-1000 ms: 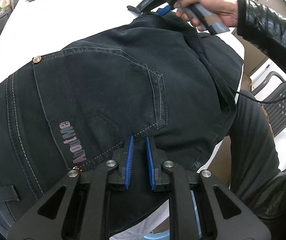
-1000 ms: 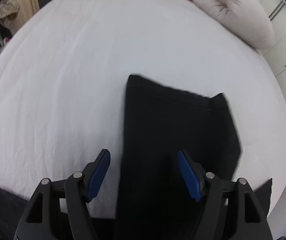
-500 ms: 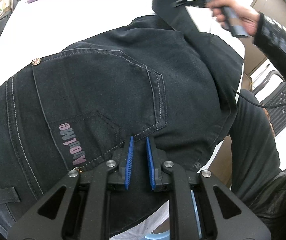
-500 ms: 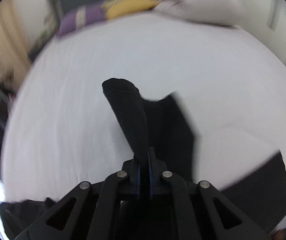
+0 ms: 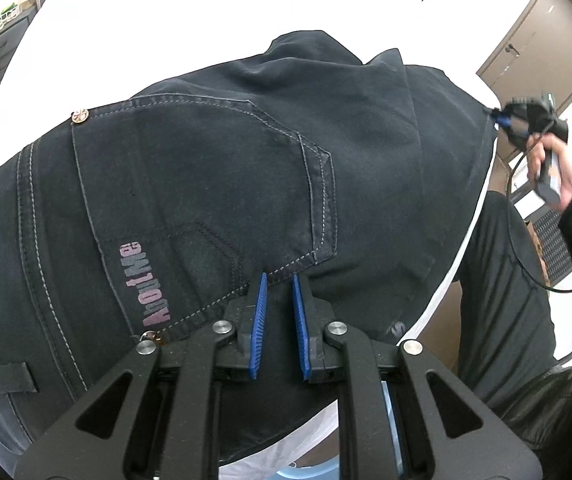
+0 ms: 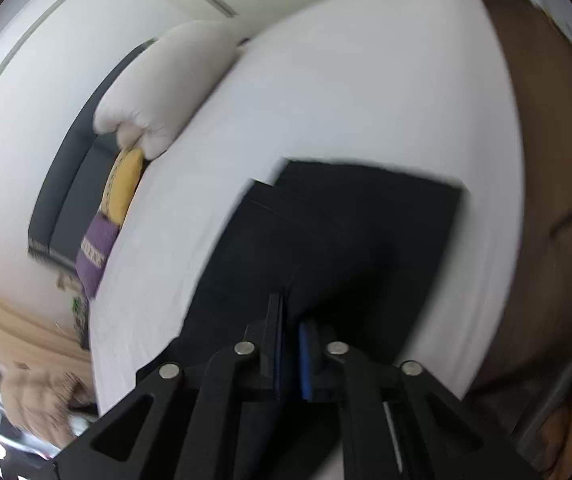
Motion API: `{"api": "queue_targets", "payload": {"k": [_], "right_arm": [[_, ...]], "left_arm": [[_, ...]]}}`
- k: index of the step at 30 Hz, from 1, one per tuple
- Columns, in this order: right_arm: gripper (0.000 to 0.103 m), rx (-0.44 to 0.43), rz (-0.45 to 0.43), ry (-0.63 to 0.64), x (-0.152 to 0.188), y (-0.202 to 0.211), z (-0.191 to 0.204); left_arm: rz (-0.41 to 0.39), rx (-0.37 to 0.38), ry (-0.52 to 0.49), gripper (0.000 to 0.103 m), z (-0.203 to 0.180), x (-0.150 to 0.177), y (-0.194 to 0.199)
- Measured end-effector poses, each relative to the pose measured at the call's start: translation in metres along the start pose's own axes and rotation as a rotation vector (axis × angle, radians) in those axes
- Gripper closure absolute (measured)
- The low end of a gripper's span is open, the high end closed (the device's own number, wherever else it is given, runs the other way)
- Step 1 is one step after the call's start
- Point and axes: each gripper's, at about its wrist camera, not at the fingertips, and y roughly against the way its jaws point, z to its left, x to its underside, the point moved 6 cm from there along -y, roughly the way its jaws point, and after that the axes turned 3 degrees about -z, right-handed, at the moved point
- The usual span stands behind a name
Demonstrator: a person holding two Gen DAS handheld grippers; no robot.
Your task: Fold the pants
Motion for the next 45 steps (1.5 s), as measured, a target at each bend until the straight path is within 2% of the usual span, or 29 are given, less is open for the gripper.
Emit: {"api": "queue_targets", "payload": {"k": [2, 4, 6, 8, 9, 12, 14, 15, 16, 21, 26, 33, 35, 39, 45], "right_arm": [[0.080, -0.023, 0.020, -0.047, 0.005, -0.001, -0.011], [0.051, -0.087, 0.015, -0.095, 0.004, 0.000, -0.014], [0.039, -0.121, -0.011, -0.106, 0.004, -0.005, -0.006], [0.038, -0.120, -0.020, -0.088, 0.003, -0.011, -0.002], [0.039, -0.111, -0.023, -0.084, 0.001, -0.016, 0.001], [0.052, -0.098, -0.034, -0.129, -0.021, -0.035, 0.005], [0.072, -0.102, -0.030, -0.145, -0.032, -0.042, 0.002], [0.097, -0.077, -0.020, -0.135, -0.037, -0.045, 0.000], [0.099, -0.053, -0.017, -0.125, -0.040, -0.045, -0.001], [0.099, -0.022, -0.098, -0.111, -0.050, -0.016, -0.014], [0.100, -0.003, -0.097, -0.179, -0.046, -0.014, -0.047], [0.100, 0.014, -0.140, -0.176, -0.056, -0.008, -0.057], [0.100, 0.014, -0.133, -0.174, -0.057, -0.011, -0.059], [0.100, 0.032, -0.083, -0.092, -0.061, -0.025, -0.051], [0.100, 0.033, -0.056, -0.001, -0.071, -0.034, -0.028]], "left_arm": [[0.007, -0.004, 0.001, 0.090, -0.001, -0.001, -0.001], [0.011, -0.010, -0.001, 0.090, -0.002, -0.004, 0.000], [0.011, -0.019, -0.004, 0.090, -0.003, -0.005, 0.000], [0.008, -0.030, -0.006, 0.090, -0.005, -0.005, 0.000], [0.007, -0.036, -0.006, 0.090, -0.006, -0.005, -0.001], [0.007, -0.045, -0.002, 0.090, -0.008, -0.004, -0.002], [0.007, -0.049, 0.001, 0.090, -0.009, -0.004, -0.002], [0.007, -0.051, 0.002, 0.090, -0.009, -0.004, -0.001], [0.007, -0.054, 0.002, 0.090, -0.009, -0.004, -0.001], [0.001, -0.069, 0.002, 0.090, -0.012, -0.003, 0.000], [0.000, -0.064, -0.007, 0.090, -0.014, -0.003, 0.003], [0.004, -0.036, -0.014, 0.090, -0.018, -0.003, 0.006], [0.003, -0.042, -0.022, 0.090, -0.016, -0.003, 0.007], [-0.002, -0.034, -0.015, 0.090, -0.011, -0.003, 0.010], [-0.014, -0.022, 0.010, 0.090, -0.004, -0.001, 0.014]]}}
